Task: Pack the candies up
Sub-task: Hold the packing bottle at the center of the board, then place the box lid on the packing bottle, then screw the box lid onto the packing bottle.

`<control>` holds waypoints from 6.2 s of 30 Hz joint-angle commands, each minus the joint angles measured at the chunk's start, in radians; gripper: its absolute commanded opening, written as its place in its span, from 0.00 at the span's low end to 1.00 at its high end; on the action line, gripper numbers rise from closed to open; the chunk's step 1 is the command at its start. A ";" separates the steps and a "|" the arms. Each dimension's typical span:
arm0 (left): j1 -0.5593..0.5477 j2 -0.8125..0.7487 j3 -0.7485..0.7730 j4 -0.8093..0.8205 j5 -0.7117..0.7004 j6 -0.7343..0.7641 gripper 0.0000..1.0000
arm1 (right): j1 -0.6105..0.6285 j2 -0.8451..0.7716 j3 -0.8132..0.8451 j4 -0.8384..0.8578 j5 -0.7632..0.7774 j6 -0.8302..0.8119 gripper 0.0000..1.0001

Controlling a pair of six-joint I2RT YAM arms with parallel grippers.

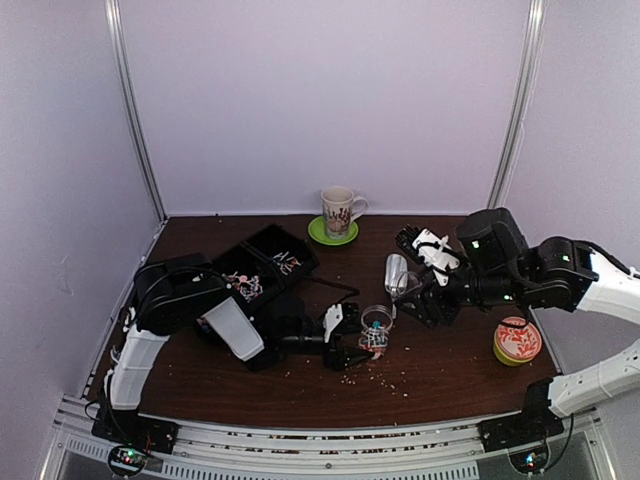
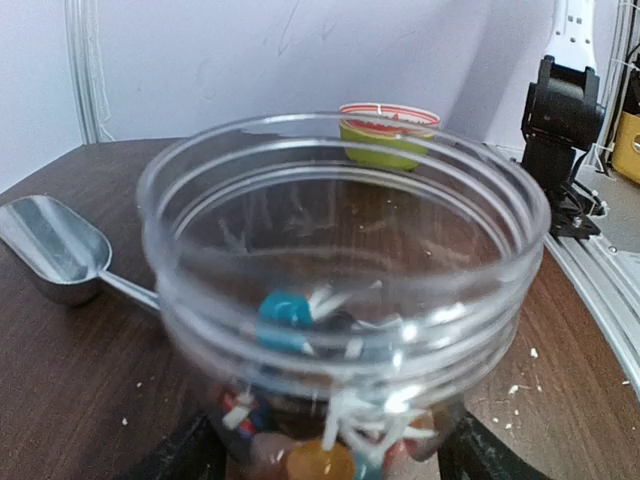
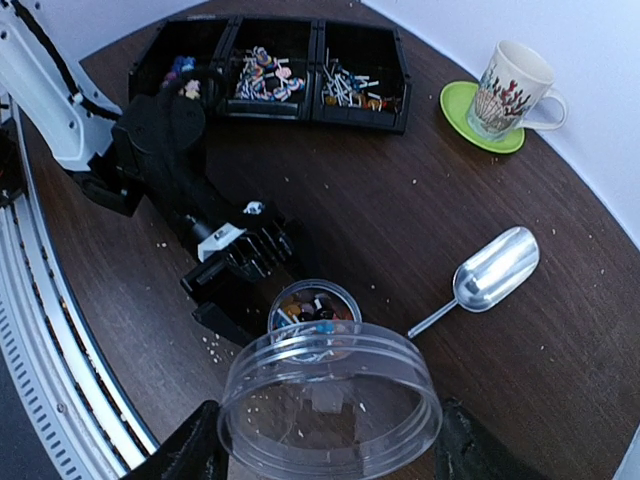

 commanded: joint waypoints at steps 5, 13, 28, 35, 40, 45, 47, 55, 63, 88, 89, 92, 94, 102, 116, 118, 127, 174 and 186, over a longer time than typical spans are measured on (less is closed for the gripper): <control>-0.003 0.035 0.041 0.036 -0.018 -0.008 0.81 | -0.017 0.105 0.094 -0.197 -0.002 0.014 0.65; -0.005 0.047 0.045 0.041 -0.004 0.002 0.71 | -0.046 0.197 0.143 -0.247 -0.054 0.011 0.65; -0.040 0.046 0.037 0.047 0.022 0.046 0.68 | -0.076 0.425 0.322 -0.377 -0.113 -0.011 0.66; -0.042 0.048 0.019 0.087 0.012 0.035 0.73 | -0.076 0.485 0.342 -0.407 -0.140 -0.030 0.66; -0.040 0.049 0.004 0.119 -0.021 0.025 0.83 | -0.076 0.530 0.373 -0.436 -0.135 -0.043 0.67; -0.039 0.054 -0.001 0.131 -0.024 0.017 0.82 | -0.075 0.576 0.412 -0.458 -0.110 -0.053 0.68; -0.038 0.054 -0.003 0.133 -0.023 0.017 0.79 | -0.076 0.592 0.426 -0.465 -0.104 -0.055 0.68; -0.037 0.060 -0.001 0.142 -0.008 0.010 0.70 | -0.076 0.643 0.464 -0.473 -0.092 -0.058 0.69; -0.037 0.065 0.003 0.143 0.002 0.010 0.68 | -0.076 0.662 0.470 -0.467 -0.085 -0.062 0.70; -0.037 0.070 0.009 0.135 0.017 0.001 0.62 | -0.076 0.675 0.470 -0.426 -0.119 -0.119 0.66; -0.037 0.071 0.009 0.135 0.017 0.001 0.62 | -0.076 0.674 0.470 -0.427 -0.122 -0.119 0.65; -0.037 0.070 0.011 0.133 0.017 0.001 0.62 | -0.075 0.677 0.471 -0.433 -0.126 -0.123 0.65; -0.037 0.070 0.011 0.131 0.020 0.002 0.62 | -0.075 0.679 0.476 -0.444 -0.140 -0.130 0.65; -0.037 0.072 0.016 0.122 0.029 0.004 0.62 | -0.076 0.726 0.518 -0.500 -0.146 -0.158 0.65; -0.037 0.070 0.004 0.120 -0.043 0.005 0.62 | -0.076 0.727 0.490 -0.456 -0.124 -0.104 0.65; -0.037 0.072 0.003 0.118 -0.056 0.007 0.62 | -0.077 0.706 0.460 -0.427 -0.120 -0.074 0.65; -0.037 0.071 0.003 0.113 -0.069 0.003 0.62 | -0.088 0.660 0.422 -0.384 -0.101 0.005 0.66; -0.037 0.070 -0.002 0.115 -0.060 0.003 0.65 | -0.346 0.445 0.097 0.192 -0.540 0.094 0.63; -0.037 0.071 0.000 0.113 -0.059 0.004 0.64 | -0.358 0.435 -0.001 0.242 -0.646 0.100 0.49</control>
